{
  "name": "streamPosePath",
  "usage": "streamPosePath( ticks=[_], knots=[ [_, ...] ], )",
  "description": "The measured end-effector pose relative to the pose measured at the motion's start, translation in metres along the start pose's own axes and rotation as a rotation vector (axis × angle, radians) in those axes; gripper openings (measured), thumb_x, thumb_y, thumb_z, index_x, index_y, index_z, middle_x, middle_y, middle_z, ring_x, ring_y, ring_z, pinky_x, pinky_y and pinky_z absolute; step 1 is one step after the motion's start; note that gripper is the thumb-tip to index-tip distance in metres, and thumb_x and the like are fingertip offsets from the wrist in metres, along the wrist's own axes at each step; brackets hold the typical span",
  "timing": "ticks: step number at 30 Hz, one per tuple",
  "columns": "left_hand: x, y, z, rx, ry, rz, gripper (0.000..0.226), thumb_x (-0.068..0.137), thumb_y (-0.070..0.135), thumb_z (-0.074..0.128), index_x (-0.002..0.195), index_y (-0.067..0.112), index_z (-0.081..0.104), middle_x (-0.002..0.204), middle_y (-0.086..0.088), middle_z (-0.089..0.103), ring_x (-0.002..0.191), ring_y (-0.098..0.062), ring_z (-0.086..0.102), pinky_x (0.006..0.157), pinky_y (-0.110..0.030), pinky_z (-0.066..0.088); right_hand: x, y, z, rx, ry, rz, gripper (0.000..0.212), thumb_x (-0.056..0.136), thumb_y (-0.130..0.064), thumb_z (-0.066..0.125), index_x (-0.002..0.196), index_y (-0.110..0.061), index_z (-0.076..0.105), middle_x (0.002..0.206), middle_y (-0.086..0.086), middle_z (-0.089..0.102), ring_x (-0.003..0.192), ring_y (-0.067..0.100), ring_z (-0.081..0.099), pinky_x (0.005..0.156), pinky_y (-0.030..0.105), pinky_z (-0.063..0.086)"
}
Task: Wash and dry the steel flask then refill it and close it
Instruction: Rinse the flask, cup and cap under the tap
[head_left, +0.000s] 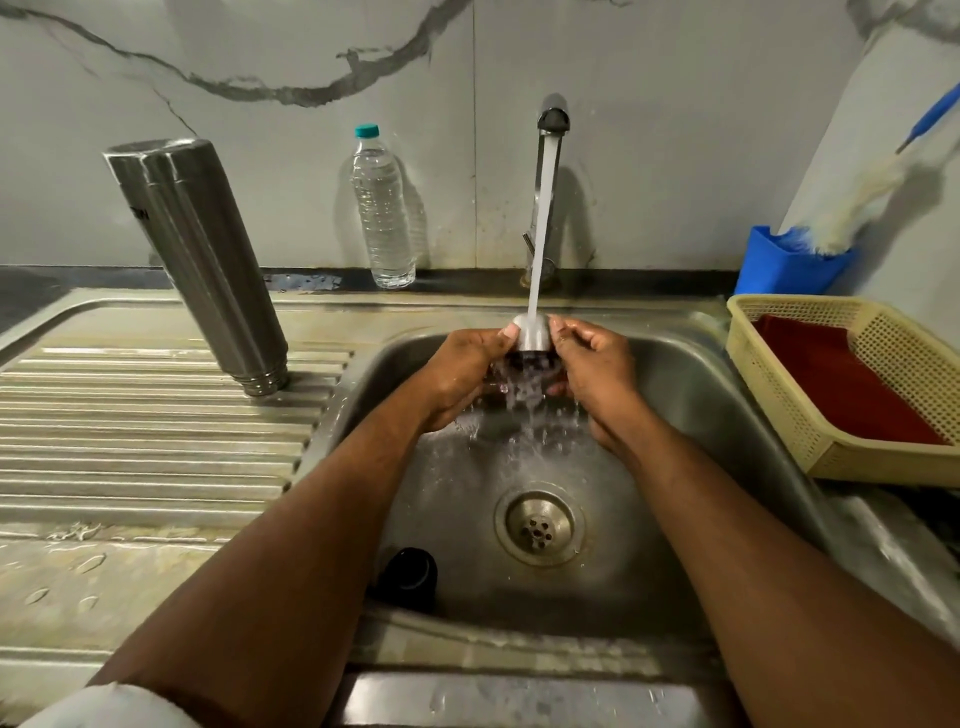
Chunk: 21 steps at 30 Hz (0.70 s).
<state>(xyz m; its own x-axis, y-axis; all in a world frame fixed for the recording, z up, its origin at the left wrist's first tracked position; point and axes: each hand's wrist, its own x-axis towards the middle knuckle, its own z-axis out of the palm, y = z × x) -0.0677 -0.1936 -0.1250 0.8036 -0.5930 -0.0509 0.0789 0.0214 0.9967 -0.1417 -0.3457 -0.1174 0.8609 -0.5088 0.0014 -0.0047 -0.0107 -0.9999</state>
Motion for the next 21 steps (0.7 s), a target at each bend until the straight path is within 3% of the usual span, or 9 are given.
streamPosePath(
  ticks=[3, 5, 8, 10, 12, 14, 17, 19, 21],
  knots=[
    [0.003, 0.0, 0.002, -0.079, 0.046, 0.068, 0.037, 0.107, 0.029, 0.057, 0.135, 0.006, 0.067, 0.122, -0.021, 0.075, 0.115, -0.038, 0.073, 0.103, -0.055, 0.056, -0.001, -0.002, 0.002, -0.036, 0.052, -0.023, 0.023, 0.102, -0.031, 0.062, 0.12, -0.025, 0.073, 0.105, -0.006, 0.076, 0.087, 0.011, 0.076, 0.067, 0.026, 0.063],
    [0.004, 0.0, 0.006, -0.053, 0.116, 0.097, 0.037, 0.106, 0.032, 0.06, 0.132, 0.007, 0.069, 0.118, -0.02, 0.077, 0.108, -0.038, 0.075, 0.097, -0.057, 0.059, -0.001, -0.002, 0.002, -0.171, 0.033, -0.143, 0.03, 0.104, -0.027, 0.059, 0.132, -0.024, 0.068, 0.123, -0.006, 0.072, 0.095, 0.006, 0.073, 0.071, 0.022, 0.061],
    [0.004, 0.004, 0.011, -0.047, 0.203, 0.104, 0.035, 0.106, 0.032, 0.062, 0.122, 0.004, 0.073, 0.106, -0.018, 0.079, 0.095, -0.034, 0.079, 0.081, -0.046, 0.064, 0.0, -0.002, 0.0, -0.153, -0.046, -0.194, 0.033, 0.106, -0.022, 0.056, 0.137, -0.028, 0.063, 0.132, -0.002, 0.068, 0.107, 0.012, 0.068, 0.084, 0.03, 0.062],
    [0.003, 0.007, 0.013, -0.037, 0.262, 0.085, 0.033, 0.104, 0.034, 0.065, 0.11, 0.003, 0.075, 0.093, -0.016, 0.08, 0.079, -0.03, 0.078, 0.063, -0.036, 0.061, 0.0, -0.002, 0.0, -0.098, -0.048, -0.128, 0.029, 0.104, -0.025, 0.061, 0.132, -0.028, 0.068, 0.116, 0.002, 0.073, 0.086, 0.013, 0.071, 0.075, 0.033, 0.063],
    [0.003, 0.008, 0.011, -0.014, 0.285, 0.043, 0.036, 0.102, 0.04, 0.067, 0.102, 0.005, 0.075, 0.087, -0.018, 0.078, 0.069, -0.029, 0.072, 0.055, -0.033, 0.054, -0.001, -0.003, 0.0, -0.036, -0.02, -0.08, 0.026, 0.099, -0.031, 0.067, 0.124, -0.023, 0.072, 0.1, 0.004, 0.077, 0.064, 0.014, 0.067, 0.059, 0.031, 0.06],
    [0.001, 0.01, 0.008, -0.036, 0.194, -0.017, 0.039, 0.104, 0.042, 0.062, 0.109, 0.003, 0.072, 0.093, -0.02, 0.076, 0.067, -0.025, 0.069, 0.056, -0.03, 0.052, -0.002, -0.004, -0.001, -0.011, 0.02, -0.068, 0.023, 0.096, -0.038, 0.071, 0.112, -0.021, 0.076, 0.082, 0.001, 0.078, 0.056, 0.012, 0.063, 0.051, 0.026, 0.056],
    [-0.006, 0.014, 0.003, -0.093, -0.003, -0.131, 0.043, 0.108, 0.04, 0.053, 0.127, 0.002, 0.066, 0.107, -0.022, 0.074, 0.079, -0.026, 0.071, 0.071, -0.034, 0.057, -0.002, -0.006, -0.001, -0.061, 0.065, -0.095, 0.022, 0.095, -0.045, 0.07, 0.088, -0.024, 0.075, 0.059, -0.006, 0.07, 0.046, 0.002, 0.055, 0.044, 0.02, 0.046],
    [-0.008, 0.015, 0.001, -0.112, -0.027, -0.151, 0.041, 0.109, 0.036, 0.053, 0.128, 0.002, 0.065, 0.113, -0.024, 0.073, 0.089, -0.031, 0.073, 0.077, -0.037, 0.059, -0.002, -0.005, -0.001, -0.093, 0.079, -0.13, 0.022, 0.095, -0.042, 0.071, 0.082, -0.025, 0.073, 0.065, -0.006, 0.071, 0.047, -0.002, 0.058, 0.045, 0.018, 0.046],
    [-0.004, 0.014, 0.0, -0.144, 0.002, -0.101, 0.033, 0.108, 0.027, 0.057, 0.127, 0.001, 0.065, 0.118, -0.025, 0.072, 0.097, -0.035, 0.073, 0.071, -0.035, 0.063, -0.003, -0.005, -0.001, -0.109, 0.054, -0.139, 0.013, 0.095, -0.037, 0.071, 0.09, -0.025, 0.075, 0.081, -0.005, 0.076, 0.066, 0.001, 0.069, 0.056, 0.019, 0.056]
  ],
)
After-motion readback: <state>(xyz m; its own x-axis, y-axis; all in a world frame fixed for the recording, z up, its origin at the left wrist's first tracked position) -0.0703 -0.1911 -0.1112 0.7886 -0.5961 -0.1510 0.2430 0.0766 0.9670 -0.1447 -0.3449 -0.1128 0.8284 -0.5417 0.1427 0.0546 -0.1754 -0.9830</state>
